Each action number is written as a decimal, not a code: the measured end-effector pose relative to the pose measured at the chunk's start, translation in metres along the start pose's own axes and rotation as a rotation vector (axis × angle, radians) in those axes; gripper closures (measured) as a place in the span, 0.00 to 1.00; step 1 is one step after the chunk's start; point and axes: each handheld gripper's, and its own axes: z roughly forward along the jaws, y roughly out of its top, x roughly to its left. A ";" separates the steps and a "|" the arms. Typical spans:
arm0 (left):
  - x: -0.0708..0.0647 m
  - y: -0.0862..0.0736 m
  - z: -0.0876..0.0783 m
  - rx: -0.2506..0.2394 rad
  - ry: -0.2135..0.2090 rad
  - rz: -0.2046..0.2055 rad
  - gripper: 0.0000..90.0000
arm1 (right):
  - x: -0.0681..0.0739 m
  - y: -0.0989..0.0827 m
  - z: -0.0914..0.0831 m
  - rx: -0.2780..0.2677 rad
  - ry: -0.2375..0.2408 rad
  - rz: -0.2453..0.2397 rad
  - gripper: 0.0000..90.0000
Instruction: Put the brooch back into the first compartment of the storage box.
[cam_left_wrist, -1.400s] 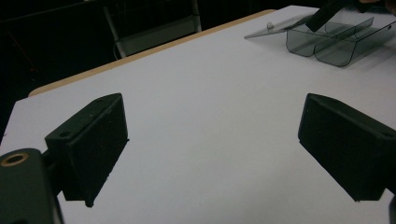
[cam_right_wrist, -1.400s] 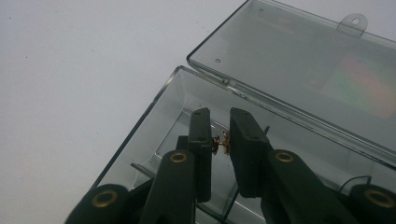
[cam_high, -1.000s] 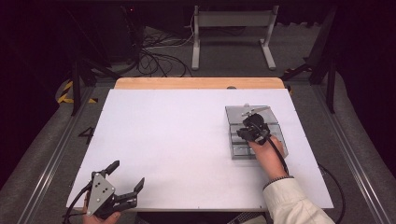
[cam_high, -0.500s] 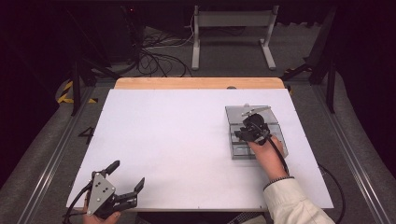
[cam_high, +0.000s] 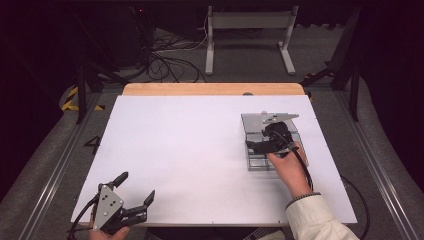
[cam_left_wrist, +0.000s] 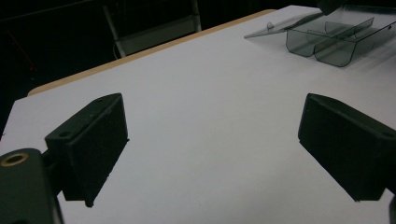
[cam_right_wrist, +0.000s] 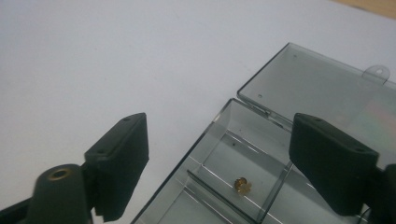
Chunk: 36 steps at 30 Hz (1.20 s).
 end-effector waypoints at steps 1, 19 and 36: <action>0.000 0.000 0.000 0.000 0.000 0.000 0.10 | 0.001 0.000 -0.003 -0.010 -0.001 -0.005 0.20; 0.000 0.000 -0.001 -0.001 0.002 -0.001 0.10 | 0.018 -0.001 -0.037 -0.137 0.061 -0.063 0.07; 0.000 0.001 -0.002 0.004 -0.005 -0.012 0.11 | 0.032 -0.021 -0.069 -0.225 0.097 -0.177 0.01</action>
